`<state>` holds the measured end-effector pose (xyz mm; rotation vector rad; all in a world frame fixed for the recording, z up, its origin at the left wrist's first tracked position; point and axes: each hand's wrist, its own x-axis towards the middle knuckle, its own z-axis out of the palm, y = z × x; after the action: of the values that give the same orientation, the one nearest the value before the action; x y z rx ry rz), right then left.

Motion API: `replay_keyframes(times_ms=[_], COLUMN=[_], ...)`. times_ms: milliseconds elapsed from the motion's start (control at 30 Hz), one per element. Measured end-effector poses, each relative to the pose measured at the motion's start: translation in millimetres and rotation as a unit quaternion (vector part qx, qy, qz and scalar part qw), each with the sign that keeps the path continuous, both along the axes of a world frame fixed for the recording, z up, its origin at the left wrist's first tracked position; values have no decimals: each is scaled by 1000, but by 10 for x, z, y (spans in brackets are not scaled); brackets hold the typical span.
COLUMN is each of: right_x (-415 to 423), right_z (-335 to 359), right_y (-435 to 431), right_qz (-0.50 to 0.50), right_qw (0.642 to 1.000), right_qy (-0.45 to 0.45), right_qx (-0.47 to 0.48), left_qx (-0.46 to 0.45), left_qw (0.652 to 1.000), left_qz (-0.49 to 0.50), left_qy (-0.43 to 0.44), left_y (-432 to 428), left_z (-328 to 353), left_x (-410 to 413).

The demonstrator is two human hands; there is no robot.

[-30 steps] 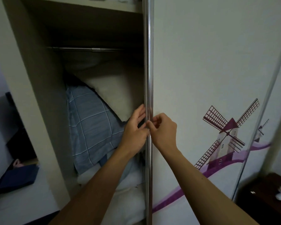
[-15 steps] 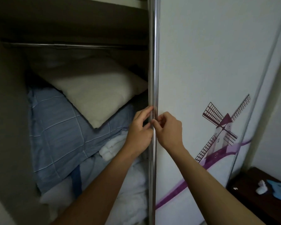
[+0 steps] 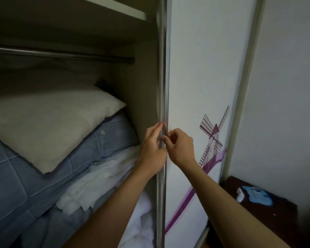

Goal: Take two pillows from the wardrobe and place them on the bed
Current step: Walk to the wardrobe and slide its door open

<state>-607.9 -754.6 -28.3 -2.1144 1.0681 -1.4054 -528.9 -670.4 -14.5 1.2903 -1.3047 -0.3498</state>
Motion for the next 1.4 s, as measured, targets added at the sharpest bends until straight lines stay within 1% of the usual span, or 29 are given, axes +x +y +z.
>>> replay_keyframes(times_ms=[233,600,933,1100,1400], right_x=[-134,-324,-457,-525,-571], right_z=[16,9,55,48,41], right_y=[-395,-944,-1243,-1429,-1607], right_qz=[-30,-26,-21,-24,-27], right_qw=[999,1000,999,999,999], right_qy=[0,-4,-10,-9,-12], right_qx=[18,13,25,34,33], left_qx=[30,38,51,62,60], left_qw=[999,999,998,998,998], left_qz=[-21,-25,-22,-22,-24], left_qy=[-8,13,8,-9,4], left_y=[-409,-953,-1320,-1493,-1688], left_z=[45,19,32,12,8], left_x=[-76,-303,-445,-516,-571])
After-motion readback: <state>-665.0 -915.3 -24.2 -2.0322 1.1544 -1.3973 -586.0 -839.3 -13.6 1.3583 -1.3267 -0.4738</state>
